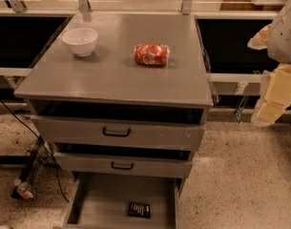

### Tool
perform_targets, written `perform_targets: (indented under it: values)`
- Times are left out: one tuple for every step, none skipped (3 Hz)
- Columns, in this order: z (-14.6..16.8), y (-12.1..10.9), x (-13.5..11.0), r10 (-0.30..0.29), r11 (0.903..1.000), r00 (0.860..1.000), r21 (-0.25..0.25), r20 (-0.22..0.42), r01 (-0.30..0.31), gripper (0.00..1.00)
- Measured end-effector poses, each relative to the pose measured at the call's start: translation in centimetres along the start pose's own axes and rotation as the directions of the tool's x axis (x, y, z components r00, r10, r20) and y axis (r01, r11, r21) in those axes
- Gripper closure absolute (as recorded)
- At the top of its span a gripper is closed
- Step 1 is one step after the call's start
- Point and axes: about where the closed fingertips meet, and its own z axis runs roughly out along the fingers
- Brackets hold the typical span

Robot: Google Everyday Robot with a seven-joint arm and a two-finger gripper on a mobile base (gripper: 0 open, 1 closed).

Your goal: Pick rxbar chocolate from bottom drawer and place on counter

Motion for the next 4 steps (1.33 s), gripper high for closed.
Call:
perform_targets:
  values:
    - [0.0,0.0,0.0,0.0,1.0,1.0,0.0,0.0,0.0,0.0]
    - [1.2,0.6,0.2,0.023,0.9997,0.999,0.008,0.028,-0.023,0.0]
    - [6.0,2.7,1.2,0.081,0.9967,0.994,-0.019,0.076,-0.079,0.0]
    - [12.3,4.5,2.4,0.127,0.99,0.989,-0.071,0.08,-0.122,0.0]
